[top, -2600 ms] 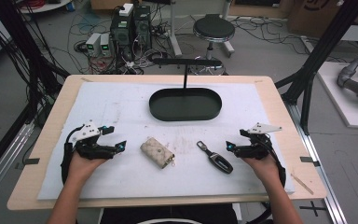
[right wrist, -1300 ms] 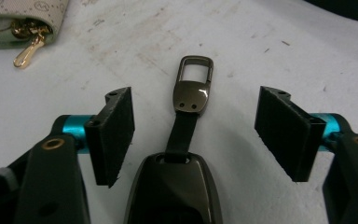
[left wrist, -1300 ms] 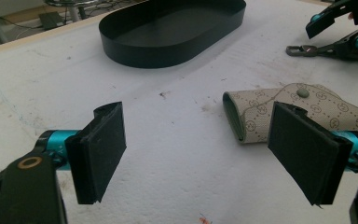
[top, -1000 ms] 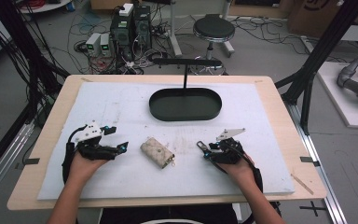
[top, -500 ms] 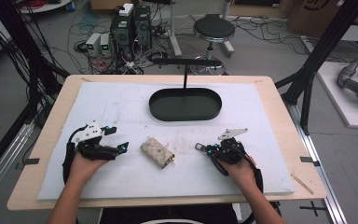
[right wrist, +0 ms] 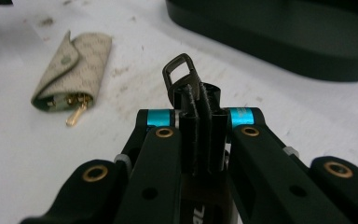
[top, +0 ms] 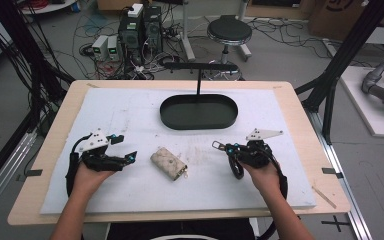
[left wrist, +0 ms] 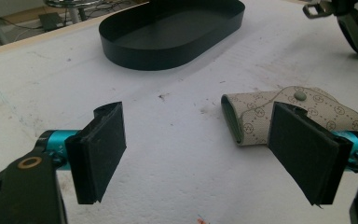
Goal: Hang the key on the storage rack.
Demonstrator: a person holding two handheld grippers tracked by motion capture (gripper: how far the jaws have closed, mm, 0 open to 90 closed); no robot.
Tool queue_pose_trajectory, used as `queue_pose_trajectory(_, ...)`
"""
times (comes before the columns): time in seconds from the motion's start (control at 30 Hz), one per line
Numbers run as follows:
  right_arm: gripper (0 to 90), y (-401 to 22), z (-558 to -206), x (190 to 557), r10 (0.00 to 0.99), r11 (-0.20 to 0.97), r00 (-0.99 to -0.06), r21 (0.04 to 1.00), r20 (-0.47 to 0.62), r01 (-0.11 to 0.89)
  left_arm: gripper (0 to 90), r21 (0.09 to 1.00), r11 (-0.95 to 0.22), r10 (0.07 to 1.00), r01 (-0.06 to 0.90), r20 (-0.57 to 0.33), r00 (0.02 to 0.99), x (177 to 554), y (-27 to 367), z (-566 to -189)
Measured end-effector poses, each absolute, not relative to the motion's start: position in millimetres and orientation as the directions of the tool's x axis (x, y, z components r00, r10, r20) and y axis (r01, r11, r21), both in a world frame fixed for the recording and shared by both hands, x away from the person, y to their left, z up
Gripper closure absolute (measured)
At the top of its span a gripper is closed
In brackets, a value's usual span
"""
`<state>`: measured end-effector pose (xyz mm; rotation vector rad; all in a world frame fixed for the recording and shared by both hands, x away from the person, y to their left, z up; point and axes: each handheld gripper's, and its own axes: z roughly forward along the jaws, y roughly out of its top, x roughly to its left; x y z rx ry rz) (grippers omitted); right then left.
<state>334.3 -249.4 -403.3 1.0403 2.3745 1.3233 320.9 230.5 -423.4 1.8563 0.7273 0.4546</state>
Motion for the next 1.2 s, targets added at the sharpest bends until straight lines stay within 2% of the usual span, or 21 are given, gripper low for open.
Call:
queue_pose_trajectory(0.6,88.7,-249.8,-345.3,365.3,0.690,0.277,-0.717,0.879,0.099,0.389,19.4,0.926,-0.263,0.669,0.270,-0.027,0.743,320.7,231.6,-421.8)
queue_pose_trajectory(1.2,88.8,-234.5,-305.1,429.1,0.732,0.215,-0.672,0.898,0.111,0.383,19.4,0.927,-0.257,0.670,0.272,-0.032,0.742,321.2,232.8,-422.1)
